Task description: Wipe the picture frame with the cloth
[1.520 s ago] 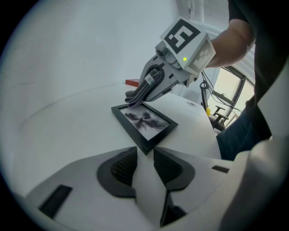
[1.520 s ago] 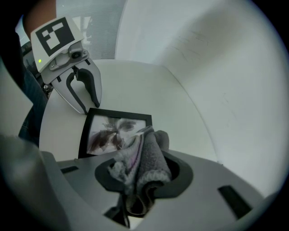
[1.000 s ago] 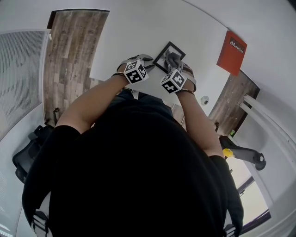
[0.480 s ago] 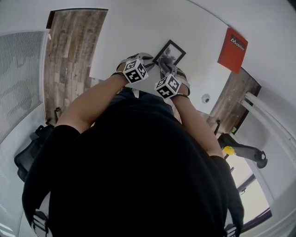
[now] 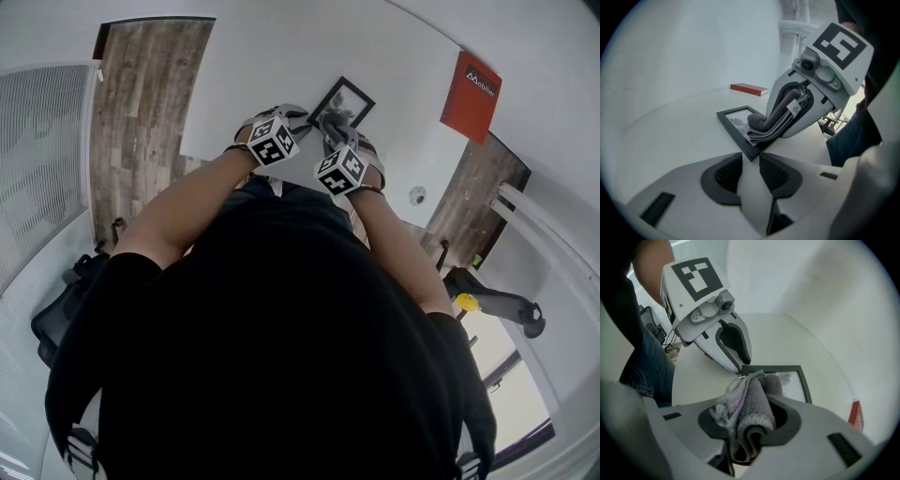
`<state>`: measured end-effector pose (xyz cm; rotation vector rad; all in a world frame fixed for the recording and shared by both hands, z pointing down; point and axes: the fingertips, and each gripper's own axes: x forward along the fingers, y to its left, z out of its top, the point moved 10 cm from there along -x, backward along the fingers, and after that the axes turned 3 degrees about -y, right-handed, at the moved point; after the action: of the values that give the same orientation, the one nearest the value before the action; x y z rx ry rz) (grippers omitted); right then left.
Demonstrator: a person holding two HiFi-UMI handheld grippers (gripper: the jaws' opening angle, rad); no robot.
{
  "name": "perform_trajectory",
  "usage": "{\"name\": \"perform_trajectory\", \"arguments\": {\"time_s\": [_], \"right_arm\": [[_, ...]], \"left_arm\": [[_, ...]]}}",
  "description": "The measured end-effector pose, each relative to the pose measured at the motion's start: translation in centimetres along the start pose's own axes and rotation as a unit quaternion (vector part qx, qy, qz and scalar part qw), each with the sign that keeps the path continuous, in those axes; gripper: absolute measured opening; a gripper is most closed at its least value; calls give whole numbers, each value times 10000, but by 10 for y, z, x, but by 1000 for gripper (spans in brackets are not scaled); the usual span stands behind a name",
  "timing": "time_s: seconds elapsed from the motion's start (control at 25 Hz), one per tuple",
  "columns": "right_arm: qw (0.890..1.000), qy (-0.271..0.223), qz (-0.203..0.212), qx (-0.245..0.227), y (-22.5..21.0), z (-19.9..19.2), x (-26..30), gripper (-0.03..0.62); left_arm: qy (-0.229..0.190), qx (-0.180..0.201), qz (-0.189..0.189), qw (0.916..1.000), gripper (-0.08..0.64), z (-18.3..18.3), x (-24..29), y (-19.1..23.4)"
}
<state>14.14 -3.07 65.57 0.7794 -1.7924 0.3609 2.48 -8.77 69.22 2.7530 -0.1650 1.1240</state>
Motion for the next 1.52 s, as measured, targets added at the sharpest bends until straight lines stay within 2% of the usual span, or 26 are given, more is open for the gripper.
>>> {"name": "perform_trajectory", "arguments": {"time_s": [0.48,0.64,0.84,0.96,1.12,1.36,1.52], "right_arm": [[9999,-52,84,-22,-2,-1,0,120],[9994,-34,156,317,-6,1,-2,118],[9935,-190,264,1091,-20,0,-19,117],[9882,-424,182,1459,-30,1,-37,116],[9789,-707,-42,1915,-38,-2,-63,115],[9529,-1314,-680,2647,-47,-8,-111,116],[9402,-1615,-956,2844,-48,-6,-139,117]], "left_arm": [[-9,-46,51,10000,120,0,-1,0],[-28,-32,55,10000,119,0,-2,2],[63,-156,-94,9998,120,2,-1,1],[145,-358,-243,9990,129,-1,-6,5],[250,-491,-253,9982,150,-10,-23,12],[-130,-810,-178,9965,150,-8,-69,27],[-520,-776,12,9956,150,1,-107,30]]}}
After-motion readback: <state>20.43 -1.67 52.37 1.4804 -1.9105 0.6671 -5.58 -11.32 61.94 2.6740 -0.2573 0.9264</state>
